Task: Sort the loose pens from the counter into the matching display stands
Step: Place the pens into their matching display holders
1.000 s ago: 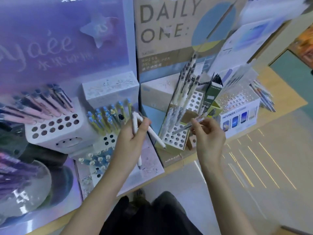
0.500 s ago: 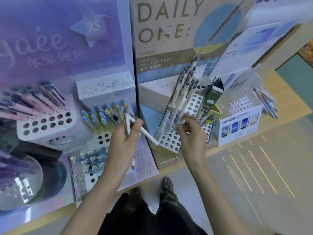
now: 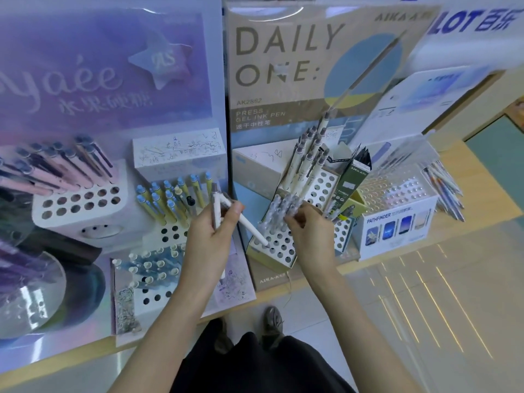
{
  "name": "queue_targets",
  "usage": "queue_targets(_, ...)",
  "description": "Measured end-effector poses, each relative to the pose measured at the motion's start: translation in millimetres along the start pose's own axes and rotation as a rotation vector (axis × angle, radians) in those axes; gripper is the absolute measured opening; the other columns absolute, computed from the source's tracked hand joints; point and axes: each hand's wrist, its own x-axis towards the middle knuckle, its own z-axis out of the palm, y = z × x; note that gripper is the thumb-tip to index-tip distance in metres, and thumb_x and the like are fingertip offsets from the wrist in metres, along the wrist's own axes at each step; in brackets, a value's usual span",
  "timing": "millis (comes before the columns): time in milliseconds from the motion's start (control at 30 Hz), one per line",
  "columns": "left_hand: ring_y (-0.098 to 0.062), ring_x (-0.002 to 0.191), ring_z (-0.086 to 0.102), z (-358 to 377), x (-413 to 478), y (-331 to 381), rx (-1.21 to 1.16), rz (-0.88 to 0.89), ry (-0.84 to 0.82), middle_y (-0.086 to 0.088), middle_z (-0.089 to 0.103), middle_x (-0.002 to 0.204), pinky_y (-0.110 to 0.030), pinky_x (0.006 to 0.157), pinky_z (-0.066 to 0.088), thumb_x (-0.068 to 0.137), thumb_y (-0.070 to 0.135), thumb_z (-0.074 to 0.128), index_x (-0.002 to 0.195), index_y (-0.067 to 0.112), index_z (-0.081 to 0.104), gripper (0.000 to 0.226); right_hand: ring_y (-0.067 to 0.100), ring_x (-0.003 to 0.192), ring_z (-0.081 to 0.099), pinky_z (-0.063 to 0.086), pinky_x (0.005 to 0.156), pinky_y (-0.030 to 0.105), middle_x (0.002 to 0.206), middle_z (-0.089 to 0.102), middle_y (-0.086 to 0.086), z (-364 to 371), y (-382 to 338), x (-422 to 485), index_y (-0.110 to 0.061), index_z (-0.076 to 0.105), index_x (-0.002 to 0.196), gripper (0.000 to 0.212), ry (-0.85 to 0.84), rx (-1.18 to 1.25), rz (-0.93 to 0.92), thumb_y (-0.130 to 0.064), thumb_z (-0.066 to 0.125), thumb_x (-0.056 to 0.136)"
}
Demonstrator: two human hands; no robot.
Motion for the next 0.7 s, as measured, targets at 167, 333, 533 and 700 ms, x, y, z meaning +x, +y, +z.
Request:
queue_targets(167, -0.004, 0.047, 0.032, 2.2, 2.4, 8.8, -0.006, 0.038, -0.013, 0.014, 0.034, 0.047, -0.012, 0.046, 0.028, 0.076, 0.046, 0.061, 0.085, 0.003, 0.069, 0.045, 0.002, 0.075, 0.056, 0.043, 0.064, 0.009, 0.091, 0.066, -0.004, -34.0, -7.7, -14.5, -0.011, 0.064, 0.108, 0.022, -0.052, 0.109, -0.019, -0.014, 0.068, 0.087)
queue_targets(333, 0.002, 0.044, 0.042, 11.7, 5.4, 27.2, -0.067, 0.063, -0.125, 0.018, 0.044, 0.044, -0.007, 0.047, 0.032, 0.071, 0.053, 0.06, 0.078, 0.012, 0.071, 0.042, -0.002, 0.078, 0.061, 0.048, 0.066, 0.016, 0.085, 0.069, -0.013, -65.4, -41.9, -25.8, -0.023, 0.071, 0.098, 0.013, -0.262, 0.413, -0.137, -0.026, 0.07, 0.086)
queue_targets(533, 0.003, 0.043, 0.045, 35.7, 3.7, 40.2, -0.174, 0.076, -0.139, 0.018, 0.05, 0.051, -0.005, 0.045, 0.034, 0.082, 0.054, 0.049, 0.091, 0.018, 0.065, 0.04, 0.0, 0.063, 0.06, 0.045, 0.057, 0.016, 0.073, 0.069, -0.013, -72.6, -40.9, -24.5, -0.021, 0.071, 0.089, 0.008, -0.322, 0.511, -0.181, -0.014, 0.068, 0.088)
queue_targets(700, -0.005, 0.046, 0.032, 48.6, 6.1, 45.0, -0.243, 0.107, -0.1, 0.01, 0.044, 0.065, -0.015, 0.043, 0.03, 0.09, 0.055, 0.036, 0.085, 0.031, 0.045, 0.026, 0.018, 0.081, 0.068, 0.057, 0.076, 0.038, 0.083, 0.071, 0.0, -95.9, -8.9, -7.9, -0.017, 0.065, 0.09, 0.006, -0.09, 0.627, -0.131, -0.012, 0.067, 0.088)
